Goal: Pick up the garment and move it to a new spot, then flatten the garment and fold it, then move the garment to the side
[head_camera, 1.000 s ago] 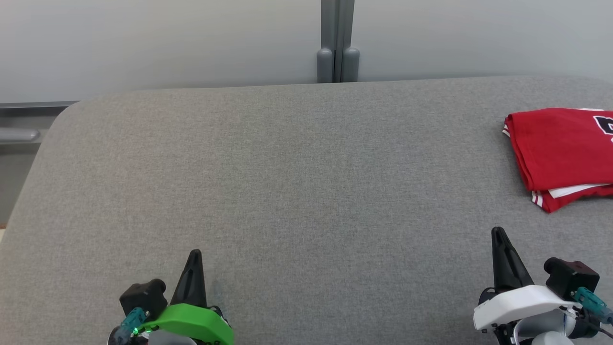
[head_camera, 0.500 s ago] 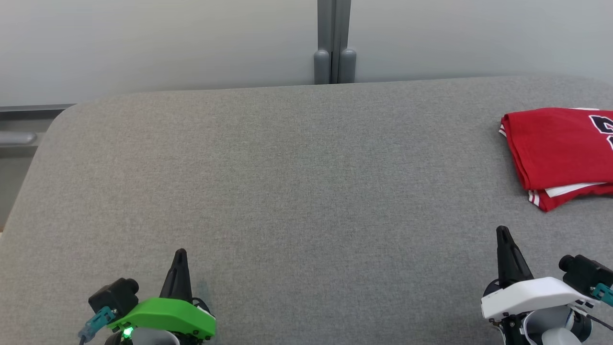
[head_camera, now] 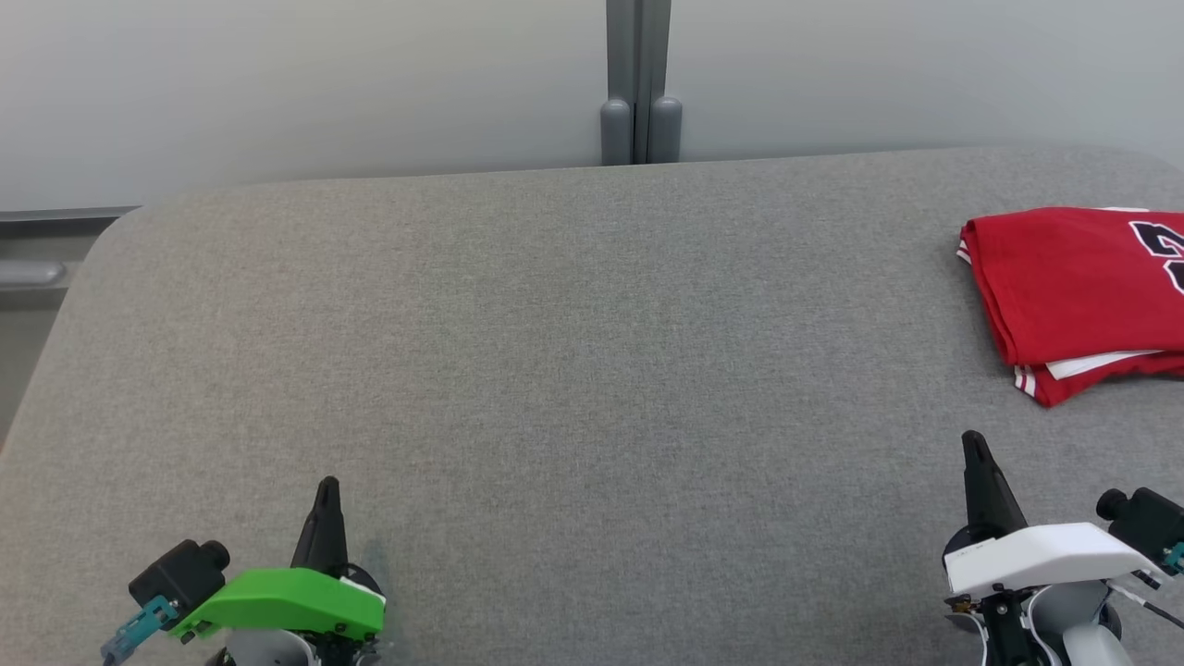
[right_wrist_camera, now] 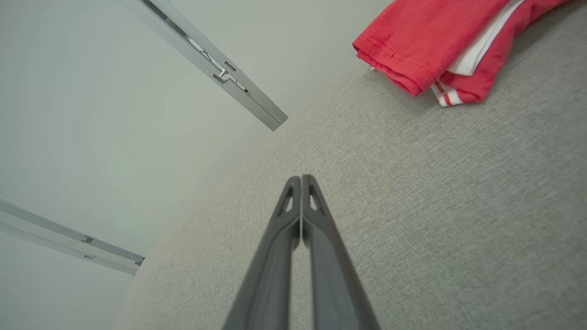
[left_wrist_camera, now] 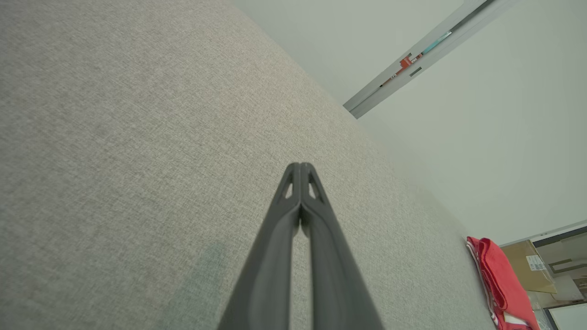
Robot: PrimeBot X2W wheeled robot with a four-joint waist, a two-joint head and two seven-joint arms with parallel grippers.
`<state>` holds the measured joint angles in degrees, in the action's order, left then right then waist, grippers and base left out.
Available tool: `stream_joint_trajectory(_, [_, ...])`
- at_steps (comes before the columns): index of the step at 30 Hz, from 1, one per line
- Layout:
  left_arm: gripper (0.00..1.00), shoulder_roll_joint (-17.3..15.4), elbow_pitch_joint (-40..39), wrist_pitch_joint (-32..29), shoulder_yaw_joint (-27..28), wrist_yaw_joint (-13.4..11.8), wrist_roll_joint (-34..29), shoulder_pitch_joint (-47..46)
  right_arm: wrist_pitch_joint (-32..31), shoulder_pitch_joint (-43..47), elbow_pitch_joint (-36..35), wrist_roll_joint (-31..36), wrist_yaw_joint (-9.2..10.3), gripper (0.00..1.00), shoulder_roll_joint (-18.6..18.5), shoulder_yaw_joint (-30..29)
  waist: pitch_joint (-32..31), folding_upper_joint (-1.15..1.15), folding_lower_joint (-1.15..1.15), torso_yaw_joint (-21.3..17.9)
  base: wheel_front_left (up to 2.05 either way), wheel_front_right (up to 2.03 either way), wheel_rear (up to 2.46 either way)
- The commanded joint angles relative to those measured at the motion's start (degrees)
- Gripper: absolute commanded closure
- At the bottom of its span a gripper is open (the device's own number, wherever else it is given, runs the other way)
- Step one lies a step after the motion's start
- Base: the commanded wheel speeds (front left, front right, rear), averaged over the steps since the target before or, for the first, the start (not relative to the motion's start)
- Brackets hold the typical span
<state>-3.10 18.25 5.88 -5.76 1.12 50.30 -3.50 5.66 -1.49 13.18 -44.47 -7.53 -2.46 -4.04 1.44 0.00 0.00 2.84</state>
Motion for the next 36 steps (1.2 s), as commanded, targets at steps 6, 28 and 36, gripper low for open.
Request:
stream_joint_trajectory(6, [1.00,-0.1,-1.3,-1.3,1.6,1.1,5.0,-1.8,-1.4,-1.7,-0.4,-5.7,0.03,1.00,-0.3,-0.4,-0.1,0.00,0.00,-0.2,0.00,0.00,0.00])
stream_joint_trajectory(28, [1.00,0.0,-2.4,-5.1,5.3,2.9,17.6,-2.3,-5.1,-2.9,0.0,-20.0,0.04,1.00,-0.4,-1.2,-0.4,0.00,0.00,-0.9,0.00,0.00,0.00])
stream_joint_trajectory(36, [1.00,0.0,-2.7,-6.3,6.5,3.5,21.5,-2.5,-6.3,-3.2,0.1,-24.6,0.04,1.00,-0.4,-1.4,-0.5,0.00,0.00,-1.1,0.00,0.00,0.00])
